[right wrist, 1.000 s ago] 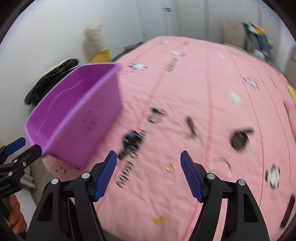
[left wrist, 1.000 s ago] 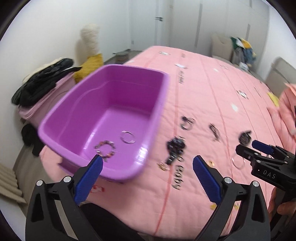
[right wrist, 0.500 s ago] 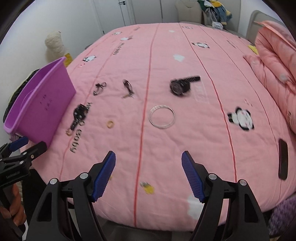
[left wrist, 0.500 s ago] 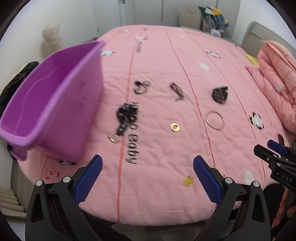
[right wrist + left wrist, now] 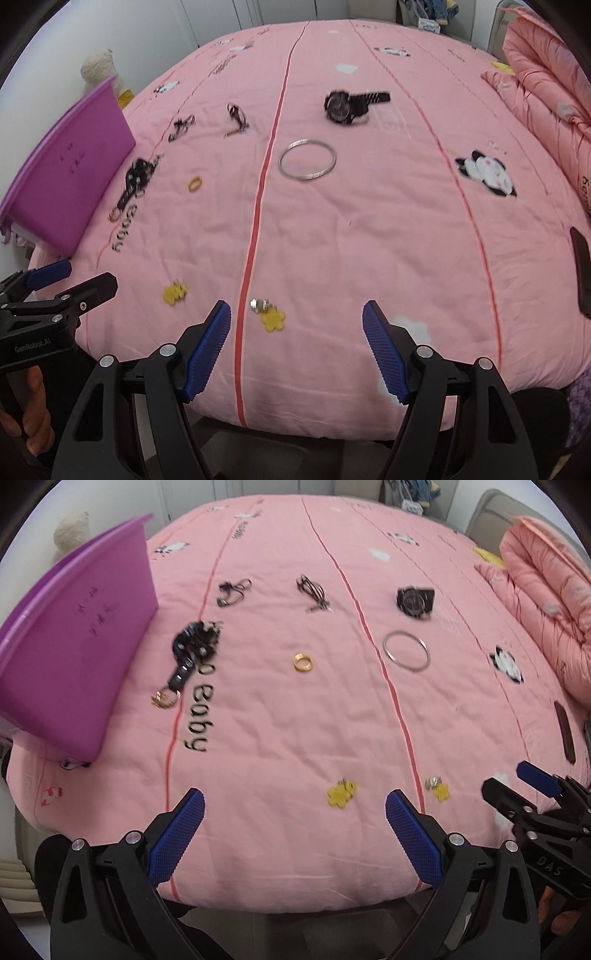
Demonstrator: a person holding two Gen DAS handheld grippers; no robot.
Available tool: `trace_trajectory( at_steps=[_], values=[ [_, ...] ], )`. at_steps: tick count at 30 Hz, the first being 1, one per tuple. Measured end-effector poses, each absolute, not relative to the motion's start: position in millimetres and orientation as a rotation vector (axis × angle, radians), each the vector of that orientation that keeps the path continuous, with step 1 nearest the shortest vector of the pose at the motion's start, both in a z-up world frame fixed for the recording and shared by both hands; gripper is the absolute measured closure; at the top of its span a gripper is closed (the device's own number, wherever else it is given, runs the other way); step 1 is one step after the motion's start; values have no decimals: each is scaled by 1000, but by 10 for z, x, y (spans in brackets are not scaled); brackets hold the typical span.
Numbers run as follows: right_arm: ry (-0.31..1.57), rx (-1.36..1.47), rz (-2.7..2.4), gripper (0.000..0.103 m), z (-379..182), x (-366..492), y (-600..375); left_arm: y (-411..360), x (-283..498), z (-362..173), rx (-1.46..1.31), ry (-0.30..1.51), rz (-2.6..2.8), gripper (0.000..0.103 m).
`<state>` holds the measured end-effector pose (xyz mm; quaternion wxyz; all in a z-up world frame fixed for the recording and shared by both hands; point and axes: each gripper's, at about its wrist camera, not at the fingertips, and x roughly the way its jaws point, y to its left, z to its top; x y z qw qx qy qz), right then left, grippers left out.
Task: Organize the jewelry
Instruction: 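Move both tools back over the bed toward the yellow flower charms, then grasp the yellow flower charm with the left tool while the right tool grasps the other charm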
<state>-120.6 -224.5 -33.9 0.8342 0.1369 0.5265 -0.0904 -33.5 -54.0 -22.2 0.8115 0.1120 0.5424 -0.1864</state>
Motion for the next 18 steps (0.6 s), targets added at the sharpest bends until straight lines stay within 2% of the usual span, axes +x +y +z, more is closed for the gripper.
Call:
trace_trajectory(
  at_steps=[18],
  values=[
    [1187, 192, -160, 32, -898, -1071, -2114, -713, -283, -774, 316, 1178, -377, 6]
  ],
)
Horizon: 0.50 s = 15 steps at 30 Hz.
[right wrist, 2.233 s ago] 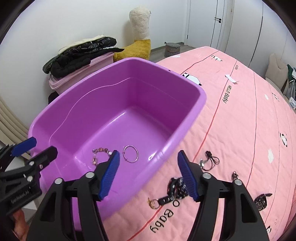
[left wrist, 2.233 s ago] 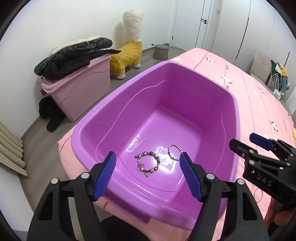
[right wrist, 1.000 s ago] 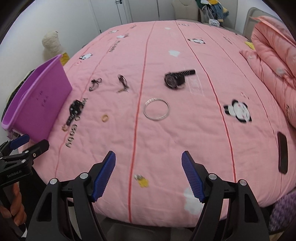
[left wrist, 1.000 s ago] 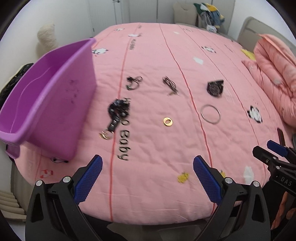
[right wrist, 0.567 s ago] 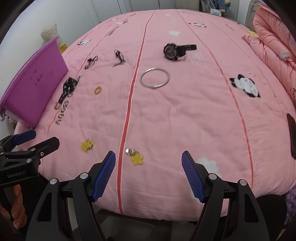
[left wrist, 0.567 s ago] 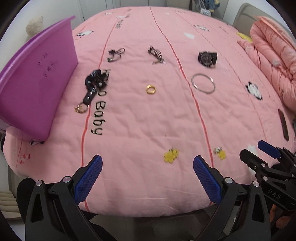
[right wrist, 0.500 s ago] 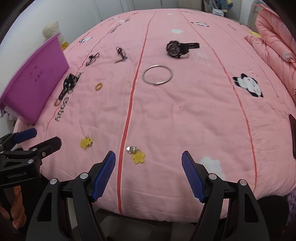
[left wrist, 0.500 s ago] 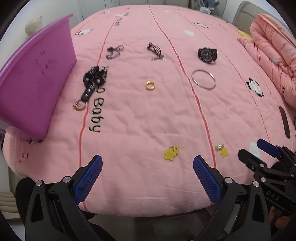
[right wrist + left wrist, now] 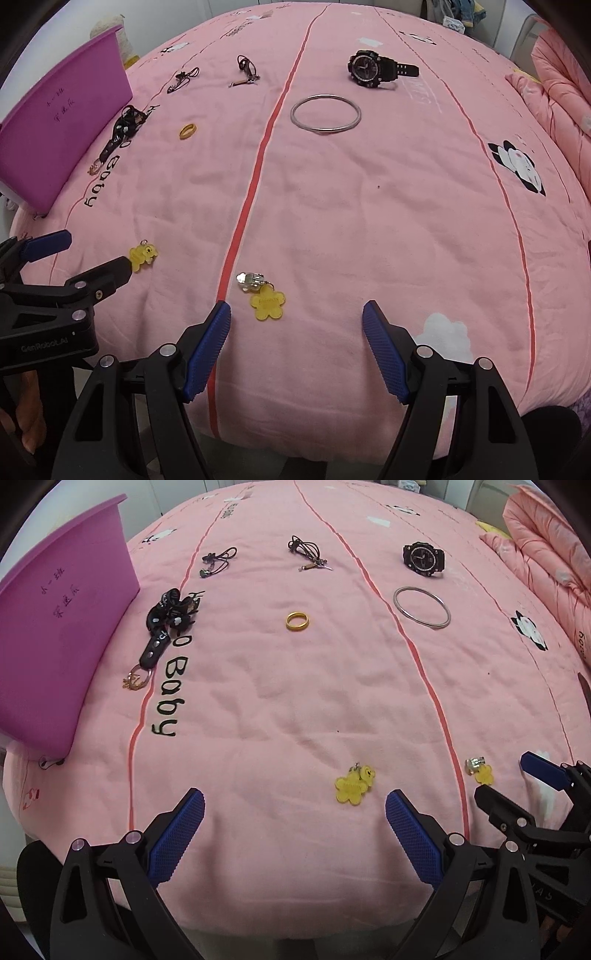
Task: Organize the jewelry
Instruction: 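Grasp the yellow flower charm with the left tool while the right tool grasps the other charm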
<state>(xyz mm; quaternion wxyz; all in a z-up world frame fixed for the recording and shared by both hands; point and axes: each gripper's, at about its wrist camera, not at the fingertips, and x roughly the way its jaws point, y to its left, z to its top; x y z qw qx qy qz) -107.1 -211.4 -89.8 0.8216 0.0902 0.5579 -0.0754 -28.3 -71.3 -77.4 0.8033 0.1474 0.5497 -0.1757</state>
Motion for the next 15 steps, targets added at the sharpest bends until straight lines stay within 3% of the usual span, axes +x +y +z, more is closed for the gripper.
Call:
trace_trajectory(
  at_steps=[15],
  values=[
    [1184, 150, -176, 33, -1009, -960, -2062, -796, -204, -1075, 323, 1196, -395, 6]
  ],
)
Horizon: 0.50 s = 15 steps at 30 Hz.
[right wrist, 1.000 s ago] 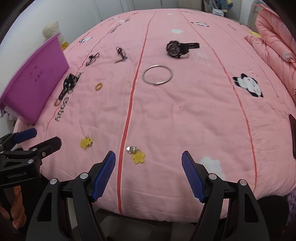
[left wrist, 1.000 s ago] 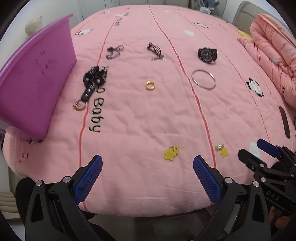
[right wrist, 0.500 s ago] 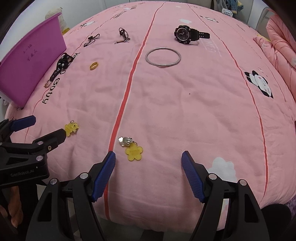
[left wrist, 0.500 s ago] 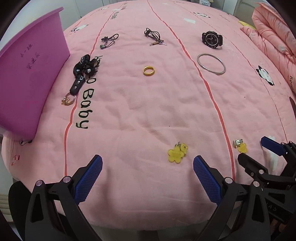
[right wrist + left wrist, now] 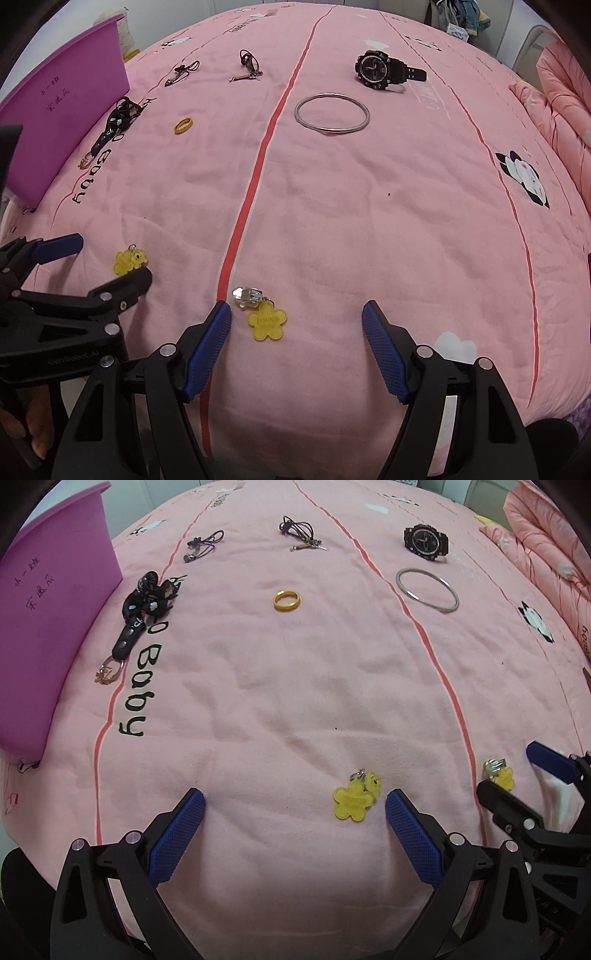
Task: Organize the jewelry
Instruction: 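Grasp the yellow flower charm with the left tool while the right tool grasps the other charm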
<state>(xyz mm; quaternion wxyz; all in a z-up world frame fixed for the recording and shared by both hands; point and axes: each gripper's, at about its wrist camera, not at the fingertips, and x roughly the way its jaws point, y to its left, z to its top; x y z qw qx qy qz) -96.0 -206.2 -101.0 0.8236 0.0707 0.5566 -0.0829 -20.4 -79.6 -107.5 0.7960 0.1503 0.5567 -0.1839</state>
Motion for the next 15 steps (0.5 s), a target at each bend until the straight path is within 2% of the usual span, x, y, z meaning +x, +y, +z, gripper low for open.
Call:
trace_trajectory(
  at_steps=[15],
  values=[
    [1180, 104, -178, 34, -1069, -938, -2013, -781, -273, -1129, 311, 1137, -386, 6]
  ],
)
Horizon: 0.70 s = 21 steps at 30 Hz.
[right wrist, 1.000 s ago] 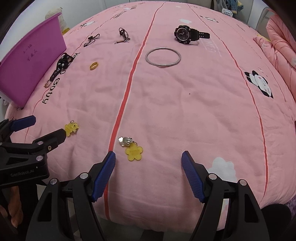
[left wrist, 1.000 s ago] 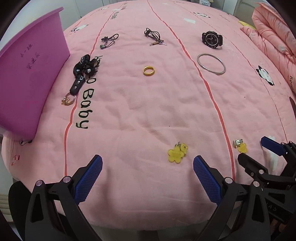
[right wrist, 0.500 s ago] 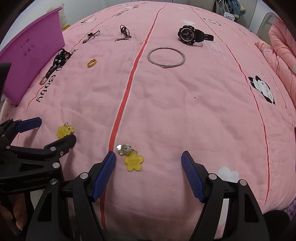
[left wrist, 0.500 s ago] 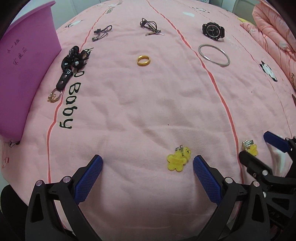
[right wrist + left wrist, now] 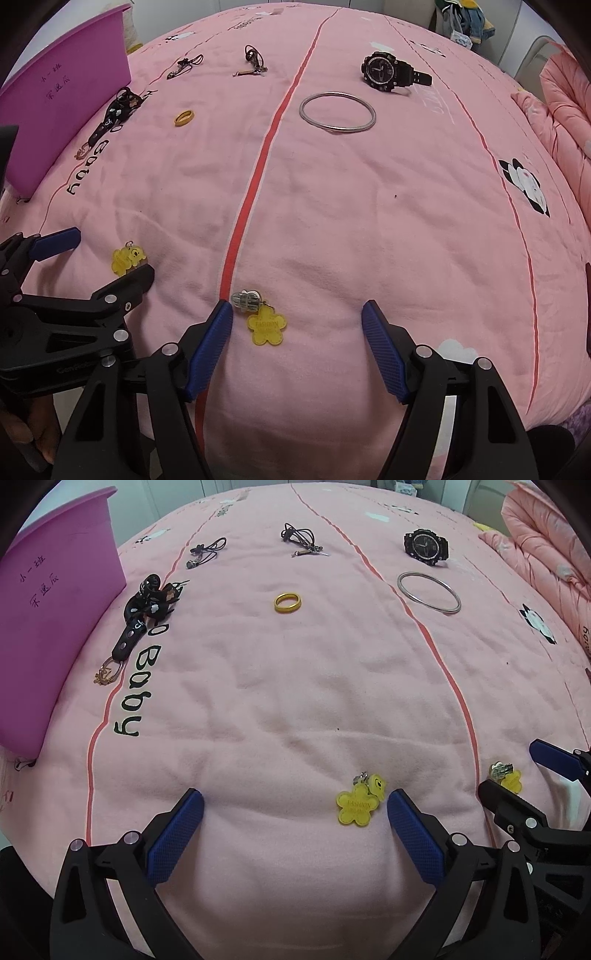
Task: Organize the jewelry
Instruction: 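Grasp the yellow flower charm with the left tool while the right tool grasps the other charm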
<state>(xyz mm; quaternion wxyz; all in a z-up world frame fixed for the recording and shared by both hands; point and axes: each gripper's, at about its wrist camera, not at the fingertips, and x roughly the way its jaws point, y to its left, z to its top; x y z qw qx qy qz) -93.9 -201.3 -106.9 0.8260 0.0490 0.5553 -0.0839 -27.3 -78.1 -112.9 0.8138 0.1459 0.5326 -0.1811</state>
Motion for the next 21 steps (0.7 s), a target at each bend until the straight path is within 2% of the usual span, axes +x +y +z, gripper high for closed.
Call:
trace_trajectory(
  at_steps=[7, 13, 17, 19, 21],
  values=[
    [1179, 63, -138, 56, -1046, -936, -1911, -788, -264, -1100, 300, 1156, -389, 10],
    [1167, 66, -122, 67, -1037, -942, -1905, -806, -285, -1042, 312, 1148, -393, 28],
    [1156, 65, -110, 78, -1020, -954, -1899, -805, -301, -1001, 322, 1130, -401, 46],
    [1154, 66, -106, 82, -1014, -952, -1901, -795, -315, -966, 325, 1116, -405, 60],
    [1152, 76, -102, 83, -1005, -956, -1913, -775, -314, -938, 323, 1109, -411, 82]
  ],
)
